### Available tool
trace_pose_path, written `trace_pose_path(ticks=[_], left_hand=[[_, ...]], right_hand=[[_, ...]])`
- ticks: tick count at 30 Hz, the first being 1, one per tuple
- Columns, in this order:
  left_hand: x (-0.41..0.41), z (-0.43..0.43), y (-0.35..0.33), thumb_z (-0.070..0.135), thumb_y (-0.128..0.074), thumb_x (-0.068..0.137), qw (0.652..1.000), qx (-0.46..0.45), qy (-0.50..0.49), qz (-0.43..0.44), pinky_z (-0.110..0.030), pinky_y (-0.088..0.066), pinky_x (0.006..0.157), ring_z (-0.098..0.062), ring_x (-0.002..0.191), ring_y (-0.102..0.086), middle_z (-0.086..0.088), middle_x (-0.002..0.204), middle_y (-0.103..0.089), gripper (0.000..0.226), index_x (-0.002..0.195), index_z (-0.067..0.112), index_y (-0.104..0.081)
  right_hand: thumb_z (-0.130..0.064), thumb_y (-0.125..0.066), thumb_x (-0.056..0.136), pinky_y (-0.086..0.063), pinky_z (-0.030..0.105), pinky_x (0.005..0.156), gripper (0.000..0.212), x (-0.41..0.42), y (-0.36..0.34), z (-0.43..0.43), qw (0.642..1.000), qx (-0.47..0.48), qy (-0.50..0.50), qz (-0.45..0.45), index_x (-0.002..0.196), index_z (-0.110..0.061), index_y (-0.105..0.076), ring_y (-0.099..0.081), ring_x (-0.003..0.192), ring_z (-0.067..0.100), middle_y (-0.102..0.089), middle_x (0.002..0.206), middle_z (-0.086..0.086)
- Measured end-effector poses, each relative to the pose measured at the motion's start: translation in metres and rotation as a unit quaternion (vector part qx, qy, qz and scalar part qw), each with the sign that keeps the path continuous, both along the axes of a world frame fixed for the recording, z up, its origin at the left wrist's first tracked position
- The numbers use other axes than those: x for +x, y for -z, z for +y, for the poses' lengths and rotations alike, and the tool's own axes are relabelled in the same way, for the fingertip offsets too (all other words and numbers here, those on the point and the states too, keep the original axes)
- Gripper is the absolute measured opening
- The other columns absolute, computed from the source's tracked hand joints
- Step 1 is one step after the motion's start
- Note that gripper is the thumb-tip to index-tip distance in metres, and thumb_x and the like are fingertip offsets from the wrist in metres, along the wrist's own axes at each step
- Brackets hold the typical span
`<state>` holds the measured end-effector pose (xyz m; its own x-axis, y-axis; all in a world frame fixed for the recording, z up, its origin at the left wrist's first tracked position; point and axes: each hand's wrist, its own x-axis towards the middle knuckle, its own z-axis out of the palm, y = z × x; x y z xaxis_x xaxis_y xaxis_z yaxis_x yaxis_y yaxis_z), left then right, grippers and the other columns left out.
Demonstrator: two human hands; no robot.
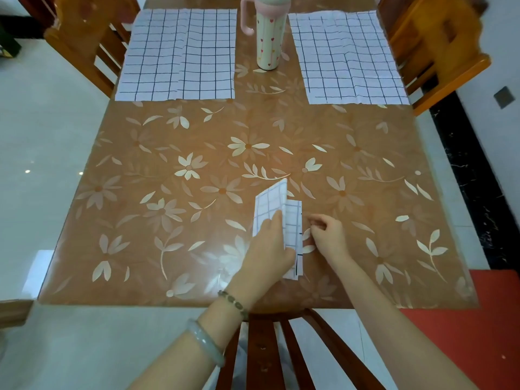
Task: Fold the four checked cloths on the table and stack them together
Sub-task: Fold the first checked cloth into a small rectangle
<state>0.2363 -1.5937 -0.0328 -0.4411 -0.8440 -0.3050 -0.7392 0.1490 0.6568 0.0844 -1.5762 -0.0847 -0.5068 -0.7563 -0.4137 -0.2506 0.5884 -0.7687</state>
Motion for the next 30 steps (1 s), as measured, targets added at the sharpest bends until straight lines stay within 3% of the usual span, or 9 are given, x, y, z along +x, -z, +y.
trace_pose_path(ticks=[5,8,12,14,16,18,21,24,30], left_hand=[[-0.035,0.020,0.023,0.010,-0.046,0.094,0.992,-0.039,0.062,-0.105,-0.027,-0.042,0.078,-0.025,0.106,-0.053,-0.014,0.134,-0.041,0.063,0.149,0.004,-0.016],[-0.040,0.024,0.038,0.010,-0.044,0.095,0.985,-0.039,0.100,-0.135,-0.026,-0.041,0.077,-0.022,0.098,-0.052,-0.016,0.133,-0.041,0.059,0.147,0.000,-0.018],[-0.038,0.028,0.054,0.032,-0.050,0.093,0.991,-0.015,0.075,-0.112,-0.031,-0.046,0.080,-0.027,0.102,-0.056,-0.012,0.121,-0.046,0.059,0.140,0.002,-0.030],[-0.027,0.025,0.053,0.041,-0.046,0.092,0.992,-0.095,0.047,-0.067,-0.032,-0.047,0.073,-0.026,0.091,-0.057,-0.010,0.107,-0.053,0.051,0.126,0.004,-0.047],[-0.007,0.017,0.057,0.038,-0.040,0.090,0.971,-0.227,0.049,-0.050,-0.035,-0.052,0.074,-0.027,0.085,-0.059,-0.009,0.097,-0.060,0.046,0.114,0.004,-0.059],[0.018,0.005,0.072,0.033,-0.035,0.093,0.960,-0.262,0.073,-0.066,-0.041,-0.046,0.096,-0.030,0.108,-0.058,-0.012,0.118,-0.062,0.049,0.125,0.002,-0.057],[0.045,-0.007,0.096,0.038,-0.027,0.100,0.951,-0.243,0.133,-0.135,-0.041,-0.016,0.117,-0.029,0.143,-0.028,-0.015,0.152,-0.034,0.060,0.145,-0.001,-0.035],[0.045,-0.005,0.107,0.051,-0.014,0.101,0.940,-0.222,0.177,-0.191,-0.045,-0.010,0.117,-0.026,0.146,-0.018,-0.014,0.157,-0.023,0.070,0.148,0.001,-0.027],[0.042,-0.003,0.111,0.062,-0.012,0.097,0.938,-0.200,0.163,-0.231,-0.052,-0.013,0.115,-0.024,0.146,-0.017,-0.014,0.157,-0.023,0.080,0.149,0.003,-0.026]], right_hand=[[0.001,-0.045,0.090,-0.050,0.037,0.093,0.033,-0.008,0.009,-0.003,0.998,0.019,0.017,-0.053,0.115,-0.003,-0.065,-0.064,0.091,0.022,-0.067,0.112,0.011],[-0.001,-0.043,0.091,-0.048,0.039,0.096,0.034,-0.008,0.009,-0.004,0.999,0.020,-0.012,-0.045,0.118,-0.004,-0.064,-0.062,0.101,0.025,-0.065,0.114,0.009],[0.000,-0.042,0.092,-0.045,0.042,0.100,0.033,-0.009,0.014,-0.006,0.999,0.016,-0.041,-0.020,0.115,-0.001,-0.065,-0.059,0.109,0.029,-0.061,0.121,0.013],[0.000,-0.042,0.092,-0.046,0.040,0.098,0.033,-0.009,0.014,-0.004,0.999,-0.006,-0.038,0.001,0.114,-0.005,-0.066,-0.060,0.107,0.027,-0.061,0.117,0.010],[0.001,-0.043,0.091,-0.043,0.027,0.096,0.032,-0.007,0.012,0.002,0.992,-0.060,-0.055,0.095,0.110,-0.008,-0.067,-0.057,0.106,0.021,-0.059,0.113,0.006],[0.004,-0.044,0.089,-0.034,0.019,0.098,0.032,0.000,0.010,0.003,0.966,-0.119,-0.129,0.191,0.111,-0.003,-0.066,-0.053,0.112,0.022,-0.059,0.118,0.010],[-0.002,-0.043,0.089,-0.032,0.032,0.108,0.035,0.023,0.022,-0.004,0.902,-0.165,-0.285,0.278,0.119,0.001,-0.062,-0.049,0.125,0.031,-0.056,0.130,0.019],[-0.017,-0.036,0.092,-0.037,0.043,0.108,0.043,0.039,0.042,-0.014,0.840,-0.133,-0.402,0.339,0.126,-0.001,-0.057,-0.048,0.129,0.031,-0.054,0.135,0.017],[-0.050,-0.017,0.098,-0.015,0.050,0.113,0.065,0.014,0.059,-0.015,0.816,0.000,-0.400,0.417,0.143,-0.007,-0.039,-0.034,0.139,0.025,-0.039,0.148,0.012]])
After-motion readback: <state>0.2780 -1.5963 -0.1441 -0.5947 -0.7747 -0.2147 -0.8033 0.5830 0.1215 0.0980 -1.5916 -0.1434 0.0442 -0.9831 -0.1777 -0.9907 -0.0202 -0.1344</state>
